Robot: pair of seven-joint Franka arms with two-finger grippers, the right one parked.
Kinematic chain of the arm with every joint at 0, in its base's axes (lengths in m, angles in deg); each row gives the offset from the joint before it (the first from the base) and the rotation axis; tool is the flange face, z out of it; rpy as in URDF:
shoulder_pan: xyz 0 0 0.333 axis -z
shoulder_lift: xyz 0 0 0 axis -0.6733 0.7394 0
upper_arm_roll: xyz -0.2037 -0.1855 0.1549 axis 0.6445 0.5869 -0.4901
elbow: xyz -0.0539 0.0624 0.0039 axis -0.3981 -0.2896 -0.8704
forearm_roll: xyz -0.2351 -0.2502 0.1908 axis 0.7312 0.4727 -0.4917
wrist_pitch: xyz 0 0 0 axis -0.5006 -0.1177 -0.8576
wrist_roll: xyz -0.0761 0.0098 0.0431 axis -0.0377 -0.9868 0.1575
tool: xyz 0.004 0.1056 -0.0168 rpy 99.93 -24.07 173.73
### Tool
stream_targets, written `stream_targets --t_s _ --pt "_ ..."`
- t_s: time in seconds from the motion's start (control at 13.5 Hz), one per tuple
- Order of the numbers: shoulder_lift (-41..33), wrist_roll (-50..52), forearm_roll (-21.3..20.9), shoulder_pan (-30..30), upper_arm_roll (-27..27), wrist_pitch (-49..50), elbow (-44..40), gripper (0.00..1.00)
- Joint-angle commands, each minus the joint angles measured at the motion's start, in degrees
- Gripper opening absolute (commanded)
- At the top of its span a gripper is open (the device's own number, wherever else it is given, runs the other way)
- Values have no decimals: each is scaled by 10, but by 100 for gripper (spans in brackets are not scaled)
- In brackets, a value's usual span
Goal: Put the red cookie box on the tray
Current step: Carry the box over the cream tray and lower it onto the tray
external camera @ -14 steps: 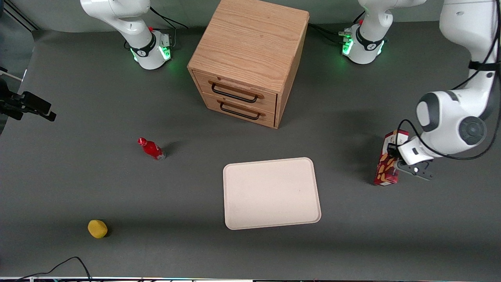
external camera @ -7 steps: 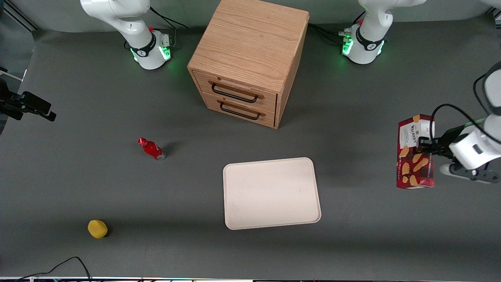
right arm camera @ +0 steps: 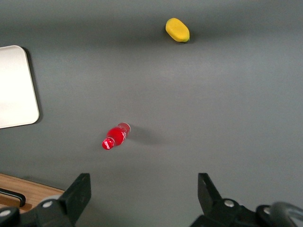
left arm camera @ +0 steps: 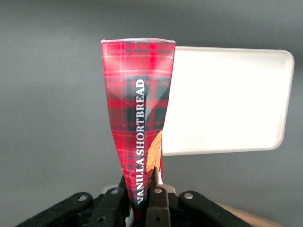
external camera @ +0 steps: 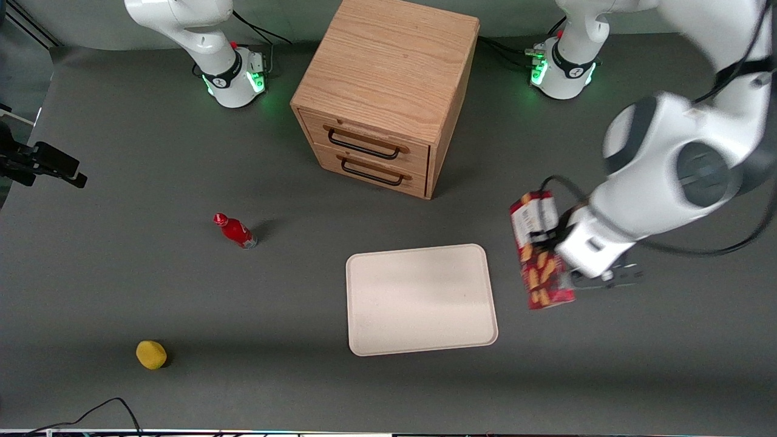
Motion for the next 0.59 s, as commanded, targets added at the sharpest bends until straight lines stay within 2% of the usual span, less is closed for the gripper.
stream_targets --t_s 0.0,0.22,0.3,0.37,0.52 --pt "88 59 -49 21 7 -98 -5 0" --pt "127 137 -152 34 8 -203 49 0" --pt "133 146 -165 38 7 -221 59 40" --pt "133 153 -166 38 8 -225 62 99" --pt "130 154 -165 38 8 -222 63 100"
